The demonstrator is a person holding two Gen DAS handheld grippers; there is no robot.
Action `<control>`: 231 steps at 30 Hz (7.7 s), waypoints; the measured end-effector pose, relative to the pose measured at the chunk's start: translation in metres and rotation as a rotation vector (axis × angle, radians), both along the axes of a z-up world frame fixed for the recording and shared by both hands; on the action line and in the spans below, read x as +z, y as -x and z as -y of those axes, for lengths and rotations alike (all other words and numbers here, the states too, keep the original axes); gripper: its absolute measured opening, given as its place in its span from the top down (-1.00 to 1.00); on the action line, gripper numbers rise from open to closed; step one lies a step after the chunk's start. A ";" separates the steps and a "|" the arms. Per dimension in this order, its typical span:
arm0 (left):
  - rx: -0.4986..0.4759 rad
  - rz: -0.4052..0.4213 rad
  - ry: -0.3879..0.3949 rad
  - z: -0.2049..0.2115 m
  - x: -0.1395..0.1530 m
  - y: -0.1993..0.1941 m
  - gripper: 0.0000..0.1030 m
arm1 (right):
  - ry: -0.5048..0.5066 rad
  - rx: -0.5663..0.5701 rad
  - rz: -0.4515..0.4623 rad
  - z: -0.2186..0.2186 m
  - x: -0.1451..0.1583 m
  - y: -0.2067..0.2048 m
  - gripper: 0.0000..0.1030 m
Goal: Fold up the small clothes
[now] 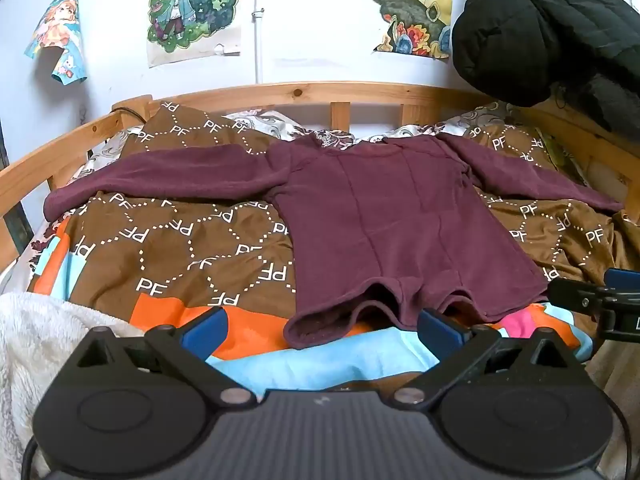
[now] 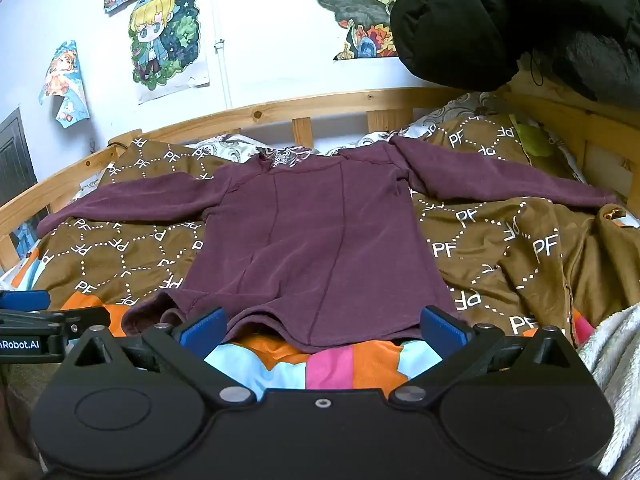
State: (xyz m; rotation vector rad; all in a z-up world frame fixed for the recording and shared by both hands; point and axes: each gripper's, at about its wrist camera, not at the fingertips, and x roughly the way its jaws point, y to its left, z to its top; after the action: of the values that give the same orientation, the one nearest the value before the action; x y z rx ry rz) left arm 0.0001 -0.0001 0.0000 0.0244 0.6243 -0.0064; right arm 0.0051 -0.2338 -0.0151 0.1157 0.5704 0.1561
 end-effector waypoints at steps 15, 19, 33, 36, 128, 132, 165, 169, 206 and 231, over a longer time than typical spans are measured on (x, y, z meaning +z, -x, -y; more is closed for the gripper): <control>0.001 0.001 0.002 0.000 0.000 0.000 -0.99 | -0.003 0.000 -0.003 0.000 0.000 0.000 -0.99; 0.001 0.000 0.002 0.000 0.000 0.000 -0.99 | -0.006 0.000 -0.005 0.001 -0.001 0.000 -0.99; 0.000 -0.002 0.003 0.000 0.000 0.000 -0.99 | -0.009 -0.002 -0.007 0.000 -0.001 0.000 -0.99; 0.000 -0.002 0.003 0.000 0.000 0.000 -0.99 | -0.010 -0.002 -0.008 0.001 -0.001 -0.001 -0.99; -0.038 -0.207 -0.021 0.001 0.017 -0.171 -0.99 | 0.189 -0.106 -0.131 0.030 0.009 -0.126 -0.99; -0.044 -0.219 -0.013 0.008 0.013 -0.202 -0.99 | 0.185 -0.115 -0.114 0.042 0.012 -0.151 -0.99; 0.048 -0.298 0.093 -0.018 -0.060 -0.256 -0.99 | -0.254 -0.965 0.075 0.254 -0.046 -0.219 -0.11; 0.041 -0.289 0.080 -0.016 -0.058 -0.254 -0.99 | -0.216 -1.009 0.080 0.255 -0.046 -0.219 0.59; 0.162 -0.210 0.285 -0.050 -0.045 -0.253 -0.99 | 0.505 0.570 0.401 -0.074 -0.052 -0.142 0.91; -0.034 -0.358 0.256 -0.007 -0.070 -0.254 -0.99 | 0.404 0.219 0.206 0.003 -0.034 -0.187 -0.85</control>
State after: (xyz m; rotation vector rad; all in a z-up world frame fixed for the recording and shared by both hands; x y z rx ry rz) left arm 0.2538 0.0071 -0.0704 -0.2184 0.9765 -0.1259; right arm 0.1921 -0.2367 -0.0495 -0.3534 0.3979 0.2588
